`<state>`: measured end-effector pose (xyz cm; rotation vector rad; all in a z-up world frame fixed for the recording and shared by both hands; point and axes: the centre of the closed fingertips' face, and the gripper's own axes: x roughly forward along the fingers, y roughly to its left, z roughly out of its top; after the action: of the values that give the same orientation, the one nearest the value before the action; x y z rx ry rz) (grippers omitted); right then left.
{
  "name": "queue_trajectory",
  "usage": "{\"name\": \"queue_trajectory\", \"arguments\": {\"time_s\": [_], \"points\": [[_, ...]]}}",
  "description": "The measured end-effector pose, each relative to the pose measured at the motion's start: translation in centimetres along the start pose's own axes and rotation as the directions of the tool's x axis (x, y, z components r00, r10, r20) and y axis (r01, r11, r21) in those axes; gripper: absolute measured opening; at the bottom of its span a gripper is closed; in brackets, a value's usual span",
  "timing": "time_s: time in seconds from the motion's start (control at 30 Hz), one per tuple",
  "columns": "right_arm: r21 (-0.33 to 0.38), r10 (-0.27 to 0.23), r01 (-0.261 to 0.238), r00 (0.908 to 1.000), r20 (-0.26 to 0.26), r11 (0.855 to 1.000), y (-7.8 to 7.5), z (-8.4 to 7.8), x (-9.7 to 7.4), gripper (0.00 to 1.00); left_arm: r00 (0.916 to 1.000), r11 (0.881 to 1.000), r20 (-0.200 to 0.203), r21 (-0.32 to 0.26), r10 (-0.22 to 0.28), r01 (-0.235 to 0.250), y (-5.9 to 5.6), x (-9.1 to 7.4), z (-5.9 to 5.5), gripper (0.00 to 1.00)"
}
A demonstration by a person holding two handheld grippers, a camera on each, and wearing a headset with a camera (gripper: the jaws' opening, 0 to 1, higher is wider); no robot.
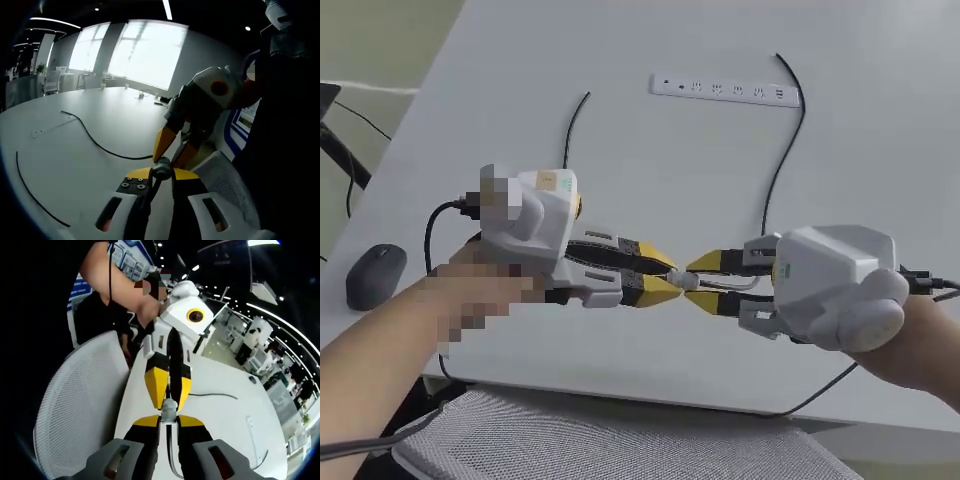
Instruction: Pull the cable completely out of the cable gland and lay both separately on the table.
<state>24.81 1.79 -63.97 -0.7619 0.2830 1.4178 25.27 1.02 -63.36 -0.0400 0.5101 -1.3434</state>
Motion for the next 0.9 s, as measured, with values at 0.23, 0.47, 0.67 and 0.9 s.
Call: {"name": "queue_trajectory", "arguments": {"time_s": [0.23, 0.47, 0.67, 0.9], "points": [[0.127, -0.065, 0.062, 0.9977, 0.019, 0.99, -0.5, 0.5, -0.5, 0.14, 1.0, 1.0, -0.008, 0.024, -0.002, 0.002, -0.1, -0.4, -0.2, 0.15], [0.291, -0.147, 0.147, 0.9888, -0.022, 0.945, -1.0, 0.0, -1.5, 0.18, 1.0, 0.999, -0.007, 0.036, -0.007, 0.007, -0.3, -0.9, -0.1, 0.15], [0.293, -0.202, 0.218, 0.9757, -0.085, 0.931, -0.7, -0.4, -1.7, 0.17, 0.9999, 0.999, 0.008, 0.032, -0.009, 0.008, -0.2, -1.3, 0.2, 0.15], [0.211, -0.277, 0.309, 0.9463, -0.167, 0.927, -0.9, -1.4, -1.6, 0.14, 0.9996, 1.0, 0.021, 0.011, -0.016, 0.015, 0.1, -1.5, 0.8, 0.15]]}}
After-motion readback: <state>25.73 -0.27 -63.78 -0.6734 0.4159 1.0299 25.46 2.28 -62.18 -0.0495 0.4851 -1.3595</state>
